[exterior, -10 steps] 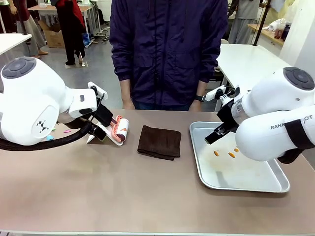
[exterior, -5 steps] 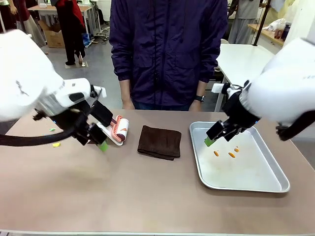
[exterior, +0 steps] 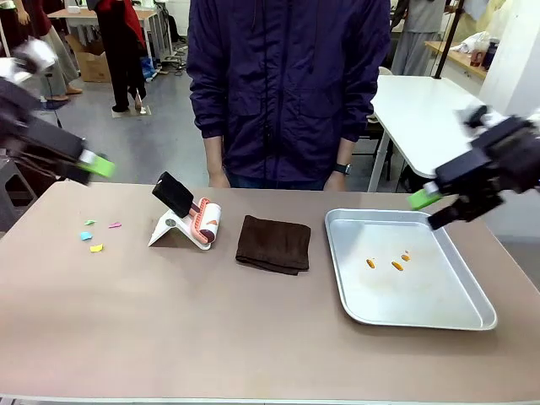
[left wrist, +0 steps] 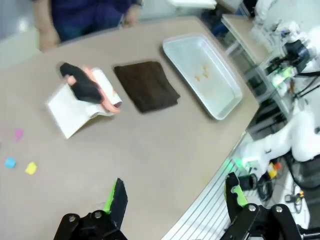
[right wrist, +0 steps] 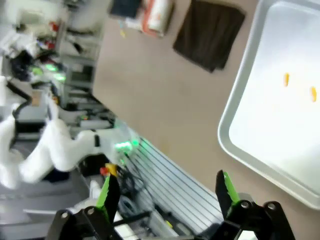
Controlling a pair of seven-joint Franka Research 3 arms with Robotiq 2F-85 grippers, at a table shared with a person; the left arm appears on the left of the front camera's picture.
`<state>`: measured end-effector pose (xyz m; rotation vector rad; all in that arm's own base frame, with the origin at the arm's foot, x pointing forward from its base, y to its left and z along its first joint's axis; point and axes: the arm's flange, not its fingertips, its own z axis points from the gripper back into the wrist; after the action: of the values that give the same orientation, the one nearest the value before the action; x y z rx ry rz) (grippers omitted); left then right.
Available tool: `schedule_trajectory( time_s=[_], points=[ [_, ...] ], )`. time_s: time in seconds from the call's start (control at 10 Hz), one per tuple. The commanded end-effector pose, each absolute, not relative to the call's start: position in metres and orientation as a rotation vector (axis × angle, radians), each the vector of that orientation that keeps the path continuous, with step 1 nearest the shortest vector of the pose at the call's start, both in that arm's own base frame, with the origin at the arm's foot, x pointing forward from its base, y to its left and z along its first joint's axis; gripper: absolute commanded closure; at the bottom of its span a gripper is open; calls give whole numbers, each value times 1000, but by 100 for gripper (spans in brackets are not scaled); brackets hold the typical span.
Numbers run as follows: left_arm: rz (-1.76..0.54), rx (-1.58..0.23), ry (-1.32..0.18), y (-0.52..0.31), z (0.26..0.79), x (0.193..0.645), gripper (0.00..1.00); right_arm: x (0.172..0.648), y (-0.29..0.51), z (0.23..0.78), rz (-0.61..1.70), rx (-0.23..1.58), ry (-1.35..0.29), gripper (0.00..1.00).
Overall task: Clean the surface of the table.
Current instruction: Hold the Lint Roller with your left hand and the towel with your right hand.
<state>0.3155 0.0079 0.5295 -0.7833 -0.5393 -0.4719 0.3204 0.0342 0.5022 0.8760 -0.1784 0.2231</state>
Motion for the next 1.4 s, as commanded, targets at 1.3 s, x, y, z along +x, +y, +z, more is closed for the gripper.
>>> schedule_trajectory(
  time_s=[1.3],
  points=[
    [-13,-1092,-842,244,448,198,0,261,-206,444,-312,1262,-481,0]
  ],
)
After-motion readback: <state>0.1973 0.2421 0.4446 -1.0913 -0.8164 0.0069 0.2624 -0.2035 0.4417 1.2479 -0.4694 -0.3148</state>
